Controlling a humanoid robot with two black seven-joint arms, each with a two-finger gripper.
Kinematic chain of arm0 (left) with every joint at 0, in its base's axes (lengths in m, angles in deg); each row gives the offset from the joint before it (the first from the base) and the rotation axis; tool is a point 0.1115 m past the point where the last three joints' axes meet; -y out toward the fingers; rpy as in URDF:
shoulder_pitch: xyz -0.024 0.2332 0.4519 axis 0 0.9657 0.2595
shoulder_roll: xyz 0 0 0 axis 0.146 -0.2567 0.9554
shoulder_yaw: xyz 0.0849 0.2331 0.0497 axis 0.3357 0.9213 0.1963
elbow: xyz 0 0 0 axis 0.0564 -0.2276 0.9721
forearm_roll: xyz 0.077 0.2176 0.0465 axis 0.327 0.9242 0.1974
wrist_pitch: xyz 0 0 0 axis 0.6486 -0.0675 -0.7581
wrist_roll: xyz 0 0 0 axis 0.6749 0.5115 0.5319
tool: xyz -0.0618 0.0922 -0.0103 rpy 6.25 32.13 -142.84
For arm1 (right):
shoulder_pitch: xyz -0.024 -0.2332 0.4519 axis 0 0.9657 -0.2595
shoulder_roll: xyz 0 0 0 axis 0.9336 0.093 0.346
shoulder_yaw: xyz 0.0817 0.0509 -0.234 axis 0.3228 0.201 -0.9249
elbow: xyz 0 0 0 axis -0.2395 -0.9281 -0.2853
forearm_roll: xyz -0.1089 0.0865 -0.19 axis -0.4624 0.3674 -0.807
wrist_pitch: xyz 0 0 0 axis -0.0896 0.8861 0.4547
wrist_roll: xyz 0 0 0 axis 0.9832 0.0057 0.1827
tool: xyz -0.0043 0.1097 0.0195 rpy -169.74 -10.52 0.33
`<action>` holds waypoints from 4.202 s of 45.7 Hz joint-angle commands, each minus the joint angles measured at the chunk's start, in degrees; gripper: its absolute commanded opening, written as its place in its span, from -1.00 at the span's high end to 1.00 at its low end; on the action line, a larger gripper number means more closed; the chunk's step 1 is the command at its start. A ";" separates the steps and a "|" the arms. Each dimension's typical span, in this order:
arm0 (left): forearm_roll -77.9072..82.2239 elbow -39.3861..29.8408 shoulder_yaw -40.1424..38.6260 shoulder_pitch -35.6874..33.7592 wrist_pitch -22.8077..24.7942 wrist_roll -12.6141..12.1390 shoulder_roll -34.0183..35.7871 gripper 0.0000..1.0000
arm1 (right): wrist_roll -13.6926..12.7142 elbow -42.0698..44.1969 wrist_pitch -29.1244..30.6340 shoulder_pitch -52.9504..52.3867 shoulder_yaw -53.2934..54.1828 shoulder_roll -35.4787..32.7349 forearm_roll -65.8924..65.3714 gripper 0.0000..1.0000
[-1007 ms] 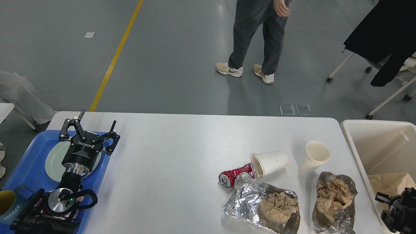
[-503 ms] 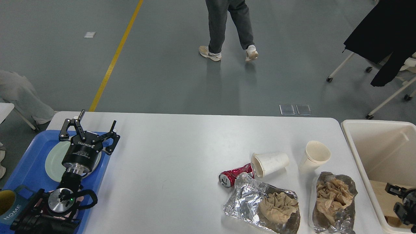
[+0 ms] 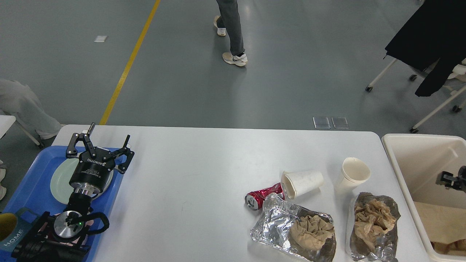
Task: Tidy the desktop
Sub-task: 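Lower the bag into the white bin and open the right gripper, then move the right gripper over the foil-wrapped food scraps, then lower the right gripper and grasp the foil package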
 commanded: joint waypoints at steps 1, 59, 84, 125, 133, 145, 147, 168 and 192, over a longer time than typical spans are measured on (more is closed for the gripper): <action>0.00 0.00 0.00 0.00 0.00 -0.06 0.00 -0.93 | 0.02 -12.63 5.96 -15.93 -9.29 3.29 0.14 -1.00; 0.00 0.00 0.00 0.00 0.00 -0.06 0.00 -0.93 | 1.52 -45.36 9.23 -43.04 10.11 26.76 10.07 -1.00; 0.00 0.00 0.00 0.00 0.09 -0.06 0.00 -0.93 | 0.99 -28.56 2.46 -16.67 20.85 37.67 6.46 -0.95; 0.00 0.00 0.00 0.00 0.09 -0.06 0.00 -0.93 | 1.08 -35.24 -2.99 -5.50 13.82 44.17 -35.02 -0.91; 0.00 0.00 0.00 0.00 0.09 -0.06 0.00 -0.93 | 1.08 -34.63 -3.78 -2.16 12.50 44.35 -36.34 -0.86; 0.00 0.00 0.00 0.00 0.09 -0.06 0.00 -0.93 | 0.99 -31.64 -3.87 0.39 12.50 44.96 -36.34 -0.37; 0.00 0.00 0.00 0.00 0.09 -0.06 0.00 -0.94 | 0.99 -31.37 -3.87 0.74 12.41 44.96 -36.34 -0.23; 0.00 0.00 0.00 0.00 0.09 -0.06 0.00 -0.93 | 0.82 -31.55 -3.78 0.65 11.71 44.26 -34.14 1.00; 0.00 0.00 0.00 0.00 0.09 -0.06 0.00 -0.93 | 0.90 -34.79 -3.34 -5.23 12.67 42.68 -22.47 1.00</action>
